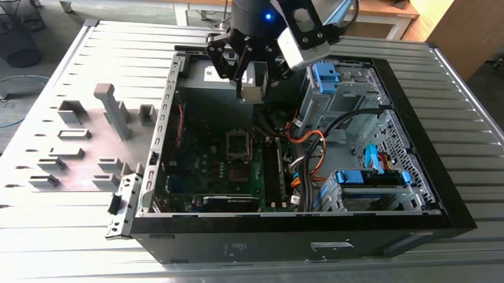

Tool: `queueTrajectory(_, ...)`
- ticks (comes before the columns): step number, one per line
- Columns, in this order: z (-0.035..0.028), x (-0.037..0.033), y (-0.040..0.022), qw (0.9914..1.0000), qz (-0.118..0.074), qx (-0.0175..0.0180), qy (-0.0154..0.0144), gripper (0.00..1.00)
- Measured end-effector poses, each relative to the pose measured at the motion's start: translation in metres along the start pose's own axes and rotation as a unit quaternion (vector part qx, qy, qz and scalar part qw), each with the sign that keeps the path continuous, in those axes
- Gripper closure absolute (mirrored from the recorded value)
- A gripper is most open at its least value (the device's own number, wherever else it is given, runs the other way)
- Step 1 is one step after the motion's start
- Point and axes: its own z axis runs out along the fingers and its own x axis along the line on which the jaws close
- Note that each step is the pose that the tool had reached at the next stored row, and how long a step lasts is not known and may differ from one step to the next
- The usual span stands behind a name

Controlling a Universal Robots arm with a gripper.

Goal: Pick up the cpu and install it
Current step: 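Pick up the cpu and move it towards the insertion slot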

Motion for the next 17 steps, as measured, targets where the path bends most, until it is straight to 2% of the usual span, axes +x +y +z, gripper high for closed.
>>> queueTrajectory(17, 0.0135, 0.0061, -0.0023, 1.00000, 0.000, 0.0000, 0.0000, 0.53)
